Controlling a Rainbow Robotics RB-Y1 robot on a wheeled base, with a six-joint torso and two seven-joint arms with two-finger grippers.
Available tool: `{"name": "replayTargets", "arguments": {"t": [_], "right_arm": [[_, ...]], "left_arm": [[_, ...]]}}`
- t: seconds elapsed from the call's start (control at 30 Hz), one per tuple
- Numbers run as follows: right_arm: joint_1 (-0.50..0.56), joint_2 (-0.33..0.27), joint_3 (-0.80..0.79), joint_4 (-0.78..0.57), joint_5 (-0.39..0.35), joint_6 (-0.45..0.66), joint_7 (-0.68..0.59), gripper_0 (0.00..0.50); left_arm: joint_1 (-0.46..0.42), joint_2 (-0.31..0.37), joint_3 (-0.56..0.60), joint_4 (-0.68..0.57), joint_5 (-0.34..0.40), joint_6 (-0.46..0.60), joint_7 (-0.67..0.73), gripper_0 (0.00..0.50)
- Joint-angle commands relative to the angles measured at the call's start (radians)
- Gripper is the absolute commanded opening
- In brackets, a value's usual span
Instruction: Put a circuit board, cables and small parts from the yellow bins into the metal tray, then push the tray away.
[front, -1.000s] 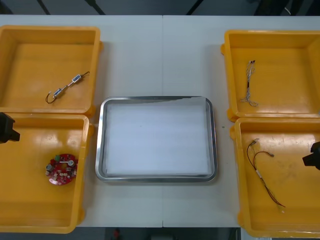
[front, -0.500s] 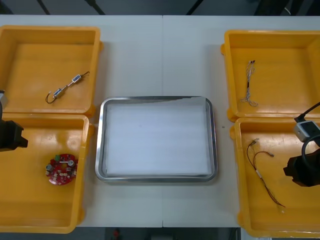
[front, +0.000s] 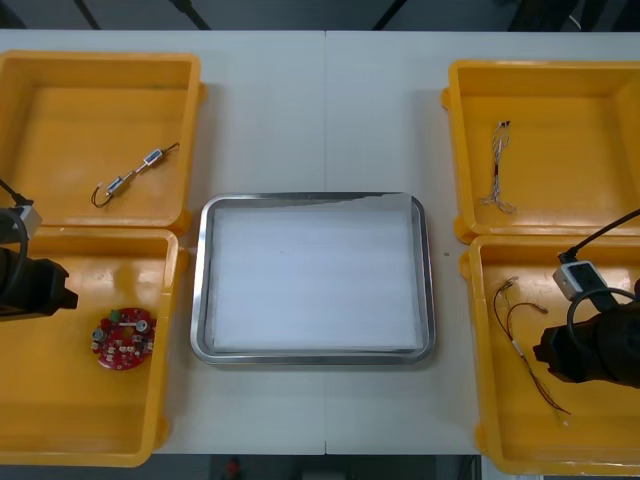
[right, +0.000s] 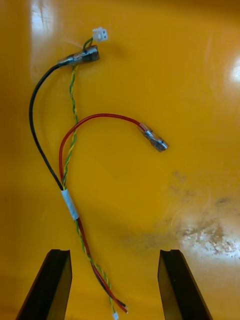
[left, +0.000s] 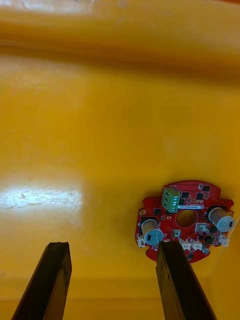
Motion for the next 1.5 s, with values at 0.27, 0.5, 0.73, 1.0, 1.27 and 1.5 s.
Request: {"name": "replayTargets", "arguments": {"t": [0.27, 0.5, 0.73, 1.0, 1.27, 1.5], "right_arm": [[-0.035, 0.054, 0.097, 0.042, 0.065, -0.036, -0.038, 0.500], [-0.047, 0.063, 0.125, 0.044, 0.092, -0.036, -0.047, 0.500], [-0.062, 0.064, 0.155, 0.044, 0.119, -0.038, -0.060, 0.500], [-0.085, 0.068, 0.178, 0.048, 0.125, -0.039, -0.063, 0.500], [-0.113, 0.072, 0.211, 0.113, 0.126, -0.088, -0.060, 0.500], [-0.113, 0.074, 0.214, 0.113, 0.134, -0.082, -0.064, 0.227]], "left_arm": [[0.011, 0.012, -0.077, -0.006, -0.070, -0.054, -0.057, 0.500], [-0.020, 0.012, -0.141, -0.007, -0.087, -0.075, -0.046, 0.500], [-0.033, 0.002, -0.152, -0.024, -0.067, -0.079, -0.022, 0.500], [-0.041, -0.025, -0.152, -0.041, -0.054, -0.077, 0.015, 0.500], [-0.041, -0.030, -0.167, -0.049, -0.062, -0.091, 0.044, 0.500], [-0.069, -0.028, -0.223, -0.038, -0.090, -0.128, 0.055, 0.500]]}}
